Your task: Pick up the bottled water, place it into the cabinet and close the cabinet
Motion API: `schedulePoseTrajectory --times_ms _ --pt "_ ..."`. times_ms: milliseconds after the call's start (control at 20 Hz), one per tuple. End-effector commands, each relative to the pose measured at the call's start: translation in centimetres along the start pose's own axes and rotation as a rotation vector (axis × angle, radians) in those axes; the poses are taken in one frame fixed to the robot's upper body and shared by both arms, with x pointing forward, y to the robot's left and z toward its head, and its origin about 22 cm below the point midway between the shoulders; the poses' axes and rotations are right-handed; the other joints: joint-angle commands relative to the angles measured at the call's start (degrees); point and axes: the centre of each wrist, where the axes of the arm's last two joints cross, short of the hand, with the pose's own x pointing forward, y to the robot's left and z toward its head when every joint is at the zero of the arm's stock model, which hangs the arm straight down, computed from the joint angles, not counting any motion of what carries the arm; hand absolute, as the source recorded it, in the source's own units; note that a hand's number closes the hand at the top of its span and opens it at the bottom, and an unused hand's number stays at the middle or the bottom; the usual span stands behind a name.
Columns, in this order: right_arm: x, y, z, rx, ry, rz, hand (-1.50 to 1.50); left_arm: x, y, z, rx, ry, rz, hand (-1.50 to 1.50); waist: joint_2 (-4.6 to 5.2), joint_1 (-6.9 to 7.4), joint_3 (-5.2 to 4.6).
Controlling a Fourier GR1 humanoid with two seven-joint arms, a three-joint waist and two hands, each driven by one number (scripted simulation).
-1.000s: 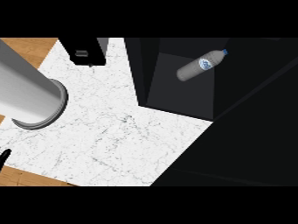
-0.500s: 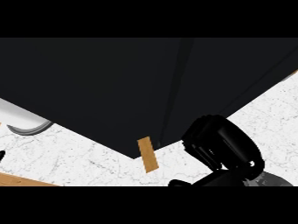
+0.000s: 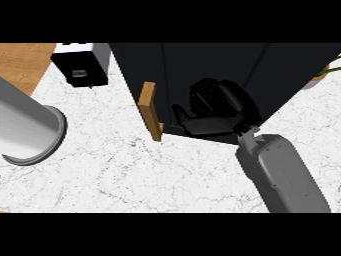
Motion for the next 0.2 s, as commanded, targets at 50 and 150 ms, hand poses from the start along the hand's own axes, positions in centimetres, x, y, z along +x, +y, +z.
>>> schedulePoseTrajectory --times_ms 50,150 --pt "1.5 -0.8 -5.5 -0.077 -0.012 0.026 1.5 0.3 0.4 -0.4 -0.02 -0.029 0.008 -1.5 1.26 -0.36 -0.48" --pt "1.8 -1.3 -5.8 -0.082 0.005 0.032 1.5 -0.3 0.0 0.1 -0.029 -0.032 0.028 -1.5 1.11 -0.2 -0.52"
